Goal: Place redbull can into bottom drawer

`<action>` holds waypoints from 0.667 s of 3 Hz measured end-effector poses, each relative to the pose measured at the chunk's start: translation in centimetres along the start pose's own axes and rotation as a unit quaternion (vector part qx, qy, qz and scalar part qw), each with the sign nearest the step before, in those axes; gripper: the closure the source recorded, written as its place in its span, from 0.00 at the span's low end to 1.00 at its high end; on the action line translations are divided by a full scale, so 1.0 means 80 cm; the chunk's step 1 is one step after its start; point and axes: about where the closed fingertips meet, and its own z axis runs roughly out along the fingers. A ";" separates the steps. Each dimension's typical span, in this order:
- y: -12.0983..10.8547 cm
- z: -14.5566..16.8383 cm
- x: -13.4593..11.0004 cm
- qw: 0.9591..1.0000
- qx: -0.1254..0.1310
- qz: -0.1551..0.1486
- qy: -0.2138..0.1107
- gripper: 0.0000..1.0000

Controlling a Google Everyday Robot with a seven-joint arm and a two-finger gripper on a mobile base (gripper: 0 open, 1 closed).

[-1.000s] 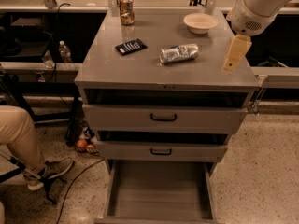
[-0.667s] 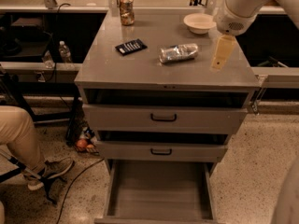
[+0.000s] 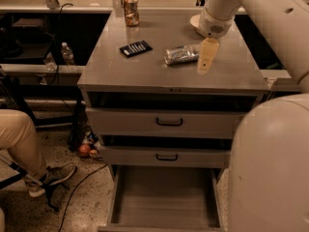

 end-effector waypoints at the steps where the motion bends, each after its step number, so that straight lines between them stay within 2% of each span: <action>1: -0.011 0.015 -0.020 1.000 -0.010 0.007 -0.013 0.00; 2: -0.017 0.033 -0.047 0.999 -0.029 0.013 -0.033 0.00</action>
Offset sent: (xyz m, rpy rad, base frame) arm 0.0378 0.0520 -0.0039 0.1104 0.0729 0.0122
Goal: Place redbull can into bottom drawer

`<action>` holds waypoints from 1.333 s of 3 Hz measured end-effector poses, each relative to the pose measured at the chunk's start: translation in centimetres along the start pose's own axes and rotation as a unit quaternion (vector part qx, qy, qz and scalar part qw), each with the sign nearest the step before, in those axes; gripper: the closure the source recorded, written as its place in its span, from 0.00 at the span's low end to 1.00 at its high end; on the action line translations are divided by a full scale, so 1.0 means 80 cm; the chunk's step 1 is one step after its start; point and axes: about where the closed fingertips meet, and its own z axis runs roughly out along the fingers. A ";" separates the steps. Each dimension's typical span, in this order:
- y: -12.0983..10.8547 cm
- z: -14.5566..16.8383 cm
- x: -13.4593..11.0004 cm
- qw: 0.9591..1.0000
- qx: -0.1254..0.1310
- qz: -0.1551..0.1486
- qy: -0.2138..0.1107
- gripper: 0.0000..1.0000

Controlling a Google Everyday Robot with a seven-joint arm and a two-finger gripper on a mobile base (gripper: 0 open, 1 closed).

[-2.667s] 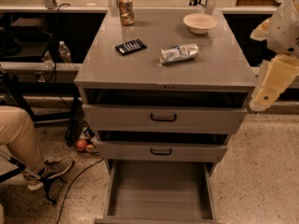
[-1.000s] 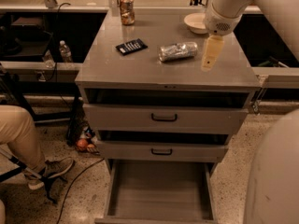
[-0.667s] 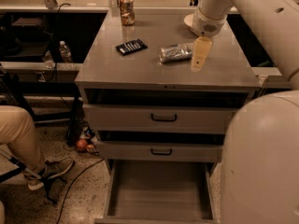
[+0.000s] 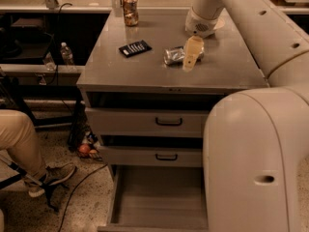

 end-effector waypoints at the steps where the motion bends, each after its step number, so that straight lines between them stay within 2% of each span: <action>1: -0.001 0.013 -0.010 1.000 -0.013 0.006 -0.008 0.00; 2: 0.001 0.028 -0.013 0.999 -0.028 0.011 -0.014 0.00; 4: 0.009 0.051 -0.010 0.998 -0.052 0.025 -0.030 0.44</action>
Offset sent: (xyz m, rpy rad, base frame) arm 0.0079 0.0150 -0.0199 0.0514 0.1008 -0.0029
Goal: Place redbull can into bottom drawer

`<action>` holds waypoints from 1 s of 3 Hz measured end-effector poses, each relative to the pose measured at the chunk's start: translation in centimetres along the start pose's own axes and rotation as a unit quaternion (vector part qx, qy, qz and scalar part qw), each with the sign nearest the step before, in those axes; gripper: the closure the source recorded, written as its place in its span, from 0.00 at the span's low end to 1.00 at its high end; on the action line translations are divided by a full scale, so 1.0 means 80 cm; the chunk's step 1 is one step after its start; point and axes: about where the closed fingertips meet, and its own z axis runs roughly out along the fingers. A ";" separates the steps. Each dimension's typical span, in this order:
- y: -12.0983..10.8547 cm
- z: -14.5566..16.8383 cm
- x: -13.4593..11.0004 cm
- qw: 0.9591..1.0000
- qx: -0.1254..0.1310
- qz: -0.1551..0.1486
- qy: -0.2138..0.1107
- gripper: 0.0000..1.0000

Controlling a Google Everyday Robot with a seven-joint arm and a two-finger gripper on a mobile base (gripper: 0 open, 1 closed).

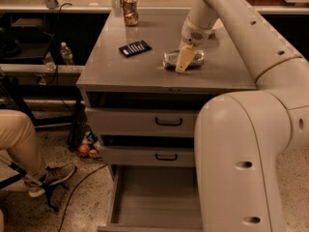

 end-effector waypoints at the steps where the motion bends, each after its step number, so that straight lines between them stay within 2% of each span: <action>1: 0.001 -0.007 0.001 1.000 0.004 0.002 -0.008 0.68; 2: 0.007 -0.041 0.000 0.999 0.027 -0.009 -0.018 0.90; 3: 0.055 -0.128 0.013 0.997 0.065 -0.005 -0.032 1.00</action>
Offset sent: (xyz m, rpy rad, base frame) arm -0.0496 -0.0172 0.0789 0.0310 -0.1430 0.0182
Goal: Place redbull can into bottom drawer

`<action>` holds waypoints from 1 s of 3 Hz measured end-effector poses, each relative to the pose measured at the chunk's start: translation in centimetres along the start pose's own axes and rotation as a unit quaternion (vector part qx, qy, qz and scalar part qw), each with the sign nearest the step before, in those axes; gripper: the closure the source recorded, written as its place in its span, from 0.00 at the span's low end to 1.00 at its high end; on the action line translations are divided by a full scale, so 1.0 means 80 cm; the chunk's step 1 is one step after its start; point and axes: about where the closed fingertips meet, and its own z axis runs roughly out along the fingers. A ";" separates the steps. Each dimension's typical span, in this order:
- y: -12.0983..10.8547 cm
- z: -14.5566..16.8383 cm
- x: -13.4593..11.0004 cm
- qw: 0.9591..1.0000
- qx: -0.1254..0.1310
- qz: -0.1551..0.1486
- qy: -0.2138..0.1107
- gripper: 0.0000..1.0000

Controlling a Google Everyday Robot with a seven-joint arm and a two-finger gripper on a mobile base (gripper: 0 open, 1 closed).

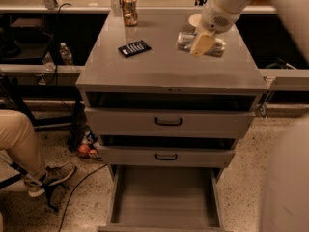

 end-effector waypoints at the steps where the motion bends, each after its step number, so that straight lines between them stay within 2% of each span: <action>1: 0.076 -0.070 0.011 1.000 0.002 0.024 0.005 1.00; 2: 0.197 -0.086 0.053 0.993 -0.064 0.098 0.010 1.00; 3: 0.276 -0.053 0.082 0.981 -0.140 0.136 0.020 1.00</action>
Offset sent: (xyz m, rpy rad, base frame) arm -0.2791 -0.0474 -0.0595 0.0539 0.4303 -0.2251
